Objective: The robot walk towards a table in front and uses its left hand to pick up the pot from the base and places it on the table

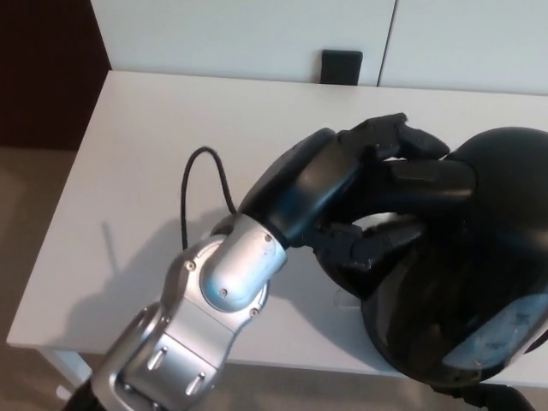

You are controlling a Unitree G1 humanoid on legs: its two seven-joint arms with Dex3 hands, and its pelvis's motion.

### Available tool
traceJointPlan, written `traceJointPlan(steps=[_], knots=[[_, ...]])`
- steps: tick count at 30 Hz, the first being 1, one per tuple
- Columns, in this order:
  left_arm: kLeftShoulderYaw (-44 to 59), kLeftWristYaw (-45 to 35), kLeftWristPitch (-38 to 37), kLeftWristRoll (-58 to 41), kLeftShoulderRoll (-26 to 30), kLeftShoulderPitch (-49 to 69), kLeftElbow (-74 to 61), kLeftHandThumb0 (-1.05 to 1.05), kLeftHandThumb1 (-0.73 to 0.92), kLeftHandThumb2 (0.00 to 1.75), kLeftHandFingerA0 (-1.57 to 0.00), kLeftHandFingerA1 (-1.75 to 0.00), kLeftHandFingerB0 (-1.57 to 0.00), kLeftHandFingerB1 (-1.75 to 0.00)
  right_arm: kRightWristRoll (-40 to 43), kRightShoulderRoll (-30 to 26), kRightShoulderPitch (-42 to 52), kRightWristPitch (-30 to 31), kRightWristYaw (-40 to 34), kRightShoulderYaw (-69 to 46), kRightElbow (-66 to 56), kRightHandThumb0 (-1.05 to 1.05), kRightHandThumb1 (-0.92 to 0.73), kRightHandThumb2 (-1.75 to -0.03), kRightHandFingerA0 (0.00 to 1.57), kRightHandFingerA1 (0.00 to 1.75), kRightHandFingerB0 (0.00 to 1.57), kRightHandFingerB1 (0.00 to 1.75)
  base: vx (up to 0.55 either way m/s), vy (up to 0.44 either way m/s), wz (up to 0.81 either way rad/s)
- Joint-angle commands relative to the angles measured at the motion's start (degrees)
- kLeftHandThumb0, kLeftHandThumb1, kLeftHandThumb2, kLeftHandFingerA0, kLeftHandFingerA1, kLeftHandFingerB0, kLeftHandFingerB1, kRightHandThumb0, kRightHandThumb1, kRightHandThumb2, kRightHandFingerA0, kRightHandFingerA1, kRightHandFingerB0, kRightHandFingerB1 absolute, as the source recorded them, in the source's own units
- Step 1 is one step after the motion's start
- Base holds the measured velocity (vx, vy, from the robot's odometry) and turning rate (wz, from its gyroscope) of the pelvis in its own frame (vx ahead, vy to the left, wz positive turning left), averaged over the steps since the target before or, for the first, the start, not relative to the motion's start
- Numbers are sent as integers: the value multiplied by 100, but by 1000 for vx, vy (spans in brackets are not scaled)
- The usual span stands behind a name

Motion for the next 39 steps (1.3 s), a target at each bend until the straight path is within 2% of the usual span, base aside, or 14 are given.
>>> traceJointPlan(steps=[1,13,14,15,16,17,19,21,27,28,33,34,37,39], knots=[[35,136,317,82,-280,375,281,-13,78,74,-105,-127,-79,-104,15,-142,-13,-110,-14,-51,78,-15,-56,-56,64,45,49,42,0,0,0],[365,21,317,-97,-656,577,92,-17,81,69,-111,-122,-79,-103,-207,-152,28,109,-194,110,-40,-18,-57,-56,68,47,49,41,0,0,0],[926,92,657,-804,-1307,656,-78,-11,79,68,-105,-124,-83,-98,-214,-171,29,148,-165,122,-100,-18,-58,-57,64,46,48,41,0,0,0],[1300,110,901,-1247,-1730,700,-190,-10,80,67,-103,-129,-82,-98,-217,-182,22,137,-159,127,-96,-19,-58,-57,66,47,49,42,0,0,0],[1470,88,1028,-1415,-1916,713,-239,-10,80,67,-103,-129,-82,-98,-217,-186,13,101,-167,128,-59,-19,-58,-57,66,47,49,42,0,0,0],[1738,97,1229,-1625,-2186,677,-318,-13,79,65,-104,-129,-86,-90,-202,-182,26,101,-164,123,-78,-19,-58,-57,67,48,50,42,0,0,0],[1980,66,1414,-1746,-2404,597,-413,-14,80,63,-103,-131,-86,-91,-219,-186,58,162,-166,138,-161,-19,-59,-57,67,48,50,42,0,0,0],[2258,109,1645,-1908,-2601,427,-565,-17,80,64,-97,-136,-78,-96,-209,-174,49,174,-173,139,-146,-20,-59,-57,69,48,50,42,0,0,0],[2703,302,1964,-2176,-2689,-51,-728,-18,80,63,-98,-139,-81,-89,-236,-194,-13,130,-193,151,-68,-21,-59,-57,67,48,51,42,0,0,0],[2795,261,1917,-2271,-2664,-153,-739,-17,81,64,-94,-145,-78,-86,-230,-192,-23,60,-207,146,-17,-20,-59,-57,67,48,52,43,0,0,0],[3272,313,2200,-2394,-2585,-782,-807,-18,81,65,-93,-149,-80,-93,-322,-213,-34,159,-210,192,-99,-22,-60,-57,67,48,51,42,0,0,0],[3310,329,2218,-2256,-2439,-976,-847,-20,81,63,-98,-141,-81,-92,-293,-199,-37,110,-198,175,-74,-21,-60,-57,65,47,51,43,0,0,0],[3450,241,2232,-2199,-2119,-1263,-936,-20,83,65,-98,-145,-78,-96,-306,-207,-39,109,-184,179,-69,-21,-60,-57,65,47,50,42,0,0,0],[3509,203,2141,-2104,-1781,-1384,-936,-19,82,64,-102,-139,-81,-97,-314,-213,-48,101,-184,184,-67,-21,-60,-57,65,48,50,42,0,0,0]])
